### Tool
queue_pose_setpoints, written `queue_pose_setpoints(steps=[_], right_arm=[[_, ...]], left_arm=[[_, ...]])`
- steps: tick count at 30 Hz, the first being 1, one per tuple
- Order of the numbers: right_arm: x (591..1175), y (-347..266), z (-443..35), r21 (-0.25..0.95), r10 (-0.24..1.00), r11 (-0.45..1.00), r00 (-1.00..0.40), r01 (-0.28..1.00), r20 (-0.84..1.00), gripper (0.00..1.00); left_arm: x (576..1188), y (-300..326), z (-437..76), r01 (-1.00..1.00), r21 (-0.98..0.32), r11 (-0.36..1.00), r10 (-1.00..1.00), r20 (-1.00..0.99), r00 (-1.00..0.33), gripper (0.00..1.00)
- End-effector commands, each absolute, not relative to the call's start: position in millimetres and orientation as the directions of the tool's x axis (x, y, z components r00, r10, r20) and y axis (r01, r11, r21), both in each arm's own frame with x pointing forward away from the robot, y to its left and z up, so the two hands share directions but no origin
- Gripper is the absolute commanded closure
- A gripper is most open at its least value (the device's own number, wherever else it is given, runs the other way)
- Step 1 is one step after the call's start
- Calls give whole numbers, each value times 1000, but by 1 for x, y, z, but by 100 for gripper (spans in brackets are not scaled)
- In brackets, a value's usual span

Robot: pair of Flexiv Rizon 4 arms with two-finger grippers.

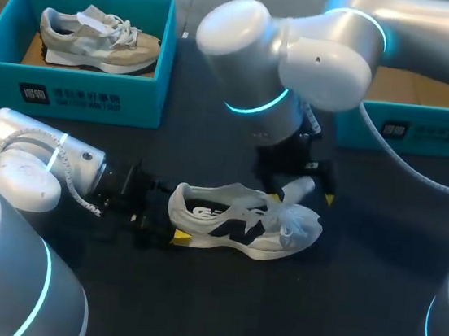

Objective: Take the shoe out of the shoebox, open the shoe tongue, remove and reinsert the insole, then place the shoe into the shoebox

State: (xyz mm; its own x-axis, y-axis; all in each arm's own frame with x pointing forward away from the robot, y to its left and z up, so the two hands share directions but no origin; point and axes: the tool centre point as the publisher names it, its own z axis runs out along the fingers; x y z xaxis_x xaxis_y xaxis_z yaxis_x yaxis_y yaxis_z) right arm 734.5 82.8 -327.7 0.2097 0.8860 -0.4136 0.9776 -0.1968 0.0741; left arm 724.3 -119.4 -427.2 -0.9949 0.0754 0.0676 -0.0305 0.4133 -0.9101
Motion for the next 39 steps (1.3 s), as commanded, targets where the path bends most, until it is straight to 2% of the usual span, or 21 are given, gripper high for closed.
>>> queue_pose_setpoints(steps=[1, 11, 18, 19, 20, 22, 24, 25, 26, 27, 39], right_arm=[[732, 92, -311, 200, 851, -302, 358, 932, -385, 0], [753, 122, -267, 304, 927, -25, 136, 952, -350, 0], [752, 146, -256, 278, 946, 225, -140, 934, -294, 0], [752, 149, -255, 267, 940, 268, -191, 926, -284, 2], [750, 152, -255, 261, 932, 305, -232, 916, -278, 17], [748, 158, -256, 241, 908, 388, -324, 890, -265, 54], [747, 161, -257, 227, 891, 433, -377, 872, -253, 61], [747, 163, -257, 217, 879, 458, -404, 862, -252, 76], [747, 164, -258, 209, 867, 484, -431, 850, -251, 97], [746, 165, -259, 198, 852, 511, -461, 837, -249, 100], [730, 179, -269, 125, 592, 806, -785, 578, -186, 100]], left_arm=[[723, -119, -432, -31, -909, 416, 76, 68, -995, 100], [723, -119, -432, -31, -909, 416, 76, 68, -995, 100], [723, -119, -432, -31, -909, 416, 76, 68, -995, 100], [723, -119, -432, -31, -909, 416, 76, 68, -995, 100], [723, -119, -432, -31, -909, 416, 76, 68, -995, 100], [723, -119, -432, -31, -909, 416, 76, 68, -995, 100], [723, -119, -432, -31, -909, 416, 76, 68, -995, 100], [723, -119, -432, -31, -909, 416, 76, 68, -995, 100], [723, -119, -432, -31, -909, 416, 76, 68, -995, 100], [723, -119, -432, -31, -909, 416, 76, 68, -995, 100], [723, -119, -432, -31, -909, 416, 76, 68, -995, 100]])
